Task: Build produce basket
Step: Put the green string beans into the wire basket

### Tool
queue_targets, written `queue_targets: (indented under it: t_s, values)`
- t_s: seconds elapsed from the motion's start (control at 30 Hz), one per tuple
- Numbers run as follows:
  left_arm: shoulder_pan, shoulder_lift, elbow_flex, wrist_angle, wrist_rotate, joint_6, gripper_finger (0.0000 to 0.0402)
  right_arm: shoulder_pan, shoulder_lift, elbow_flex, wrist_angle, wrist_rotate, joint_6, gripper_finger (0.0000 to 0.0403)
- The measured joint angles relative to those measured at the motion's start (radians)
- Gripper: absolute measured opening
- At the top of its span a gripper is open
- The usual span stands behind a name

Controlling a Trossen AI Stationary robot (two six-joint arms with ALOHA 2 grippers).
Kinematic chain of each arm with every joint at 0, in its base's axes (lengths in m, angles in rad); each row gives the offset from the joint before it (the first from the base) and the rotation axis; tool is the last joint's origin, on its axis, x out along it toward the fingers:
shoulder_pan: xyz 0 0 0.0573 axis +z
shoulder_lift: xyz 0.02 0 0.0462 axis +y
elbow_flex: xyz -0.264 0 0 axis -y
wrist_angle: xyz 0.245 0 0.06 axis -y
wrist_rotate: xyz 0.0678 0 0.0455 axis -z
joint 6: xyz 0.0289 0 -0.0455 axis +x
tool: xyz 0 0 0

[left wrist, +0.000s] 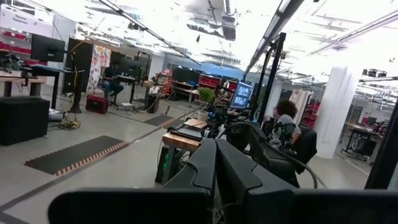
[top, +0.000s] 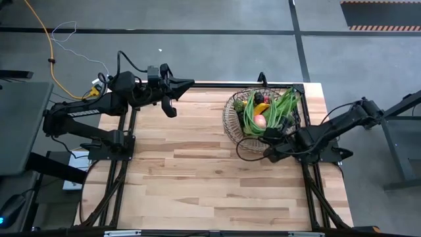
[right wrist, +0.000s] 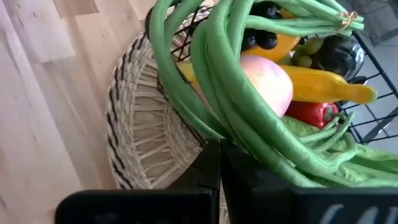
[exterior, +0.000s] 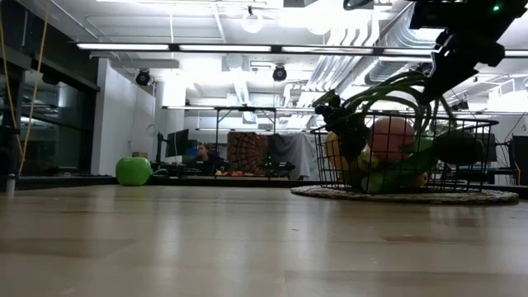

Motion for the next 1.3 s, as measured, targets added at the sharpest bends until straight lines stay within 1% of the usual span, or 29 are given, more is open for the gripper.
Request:
queue_targets:
  t_s: [0.23,0.47,0.6,0.77,0.87,1.13,1.3]
  values:
    - [0.0,0.0,0.0,0.0,0.001,-0.009,0.0,-0.056,-0.026,0.0,-0.002,-0.004,-0.11,0.0]
    - [0.0,0.0,0.0,0.0,0.001,-0.011,0.0,-0.174,-0.055,0.0,-0.023,-0.008,-0.239,0.0]
    - [0.0,0.001,0.0,0.0,0.001,-0.012,0.0,-0.263,-0.055,0.0,-0.055,-0.034,-0.343,0.0]
    - [0.0,0.001,0.0,-0.002,0.002,-0.03,0.0,-0.37,-0.055,0.0,-0.063,-0.124,-0.526,0.0]
    - [0.0,0.001,0.0,-0.004,0.004,-0.03,0.0,-0.429,-0.055,0.0,-0.087,-0.153,-0.63,0.0]
    - [0.0,0.001,0.0,-0.004,0.003,-0.027,0.0,-0.555,-0.055,0.0,-0.222,-0.189,-0.838,0.0]
    - [0.0,0.001,0.0,-0.004,0.003,-0.027,0.0,-0.62,-0.055,0.0,-0.238,-0.189,-0.928,0.0]
